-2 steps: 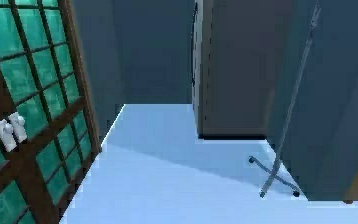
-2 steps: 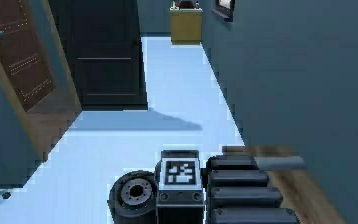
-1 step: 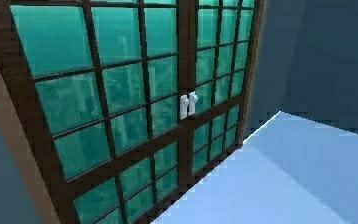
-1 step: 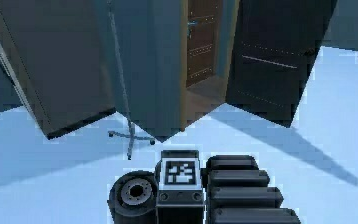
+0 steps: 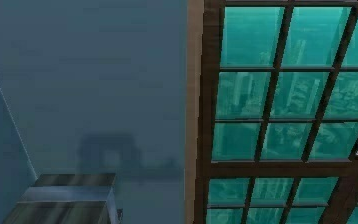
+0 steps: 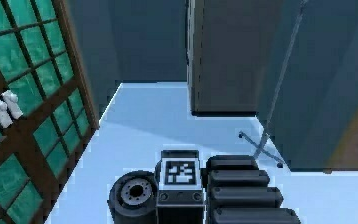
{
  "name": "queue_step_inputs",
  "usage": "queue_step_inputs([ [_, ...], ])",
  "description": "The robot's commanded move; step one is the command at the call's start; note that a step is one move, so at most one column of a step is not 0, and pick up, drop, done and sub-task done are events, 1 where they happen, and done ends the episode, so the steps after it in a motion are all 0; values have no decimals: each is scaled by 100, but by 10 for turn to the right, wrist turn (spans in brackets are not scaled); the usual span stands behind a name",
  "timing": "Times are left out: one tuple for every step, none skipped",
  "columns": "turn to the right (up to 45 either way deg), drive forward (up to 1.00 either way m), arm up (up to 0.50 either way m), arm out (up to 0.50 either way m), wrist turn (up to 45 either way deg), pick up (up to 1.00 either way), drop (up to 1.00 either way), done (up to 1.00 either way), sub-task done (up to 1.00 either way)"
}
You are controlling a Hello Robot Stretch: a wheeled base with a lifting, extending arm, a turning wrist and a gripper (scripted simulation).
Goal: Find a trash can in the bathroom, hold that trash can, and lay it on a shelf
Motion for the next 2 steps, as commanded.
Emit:
queue_step_inputs([
  [0, 5, 0, 0, 0, 0, 0, 0, 0],
  [-60, 0, 0, 0, 0, 0, 0, 0, 0],
])
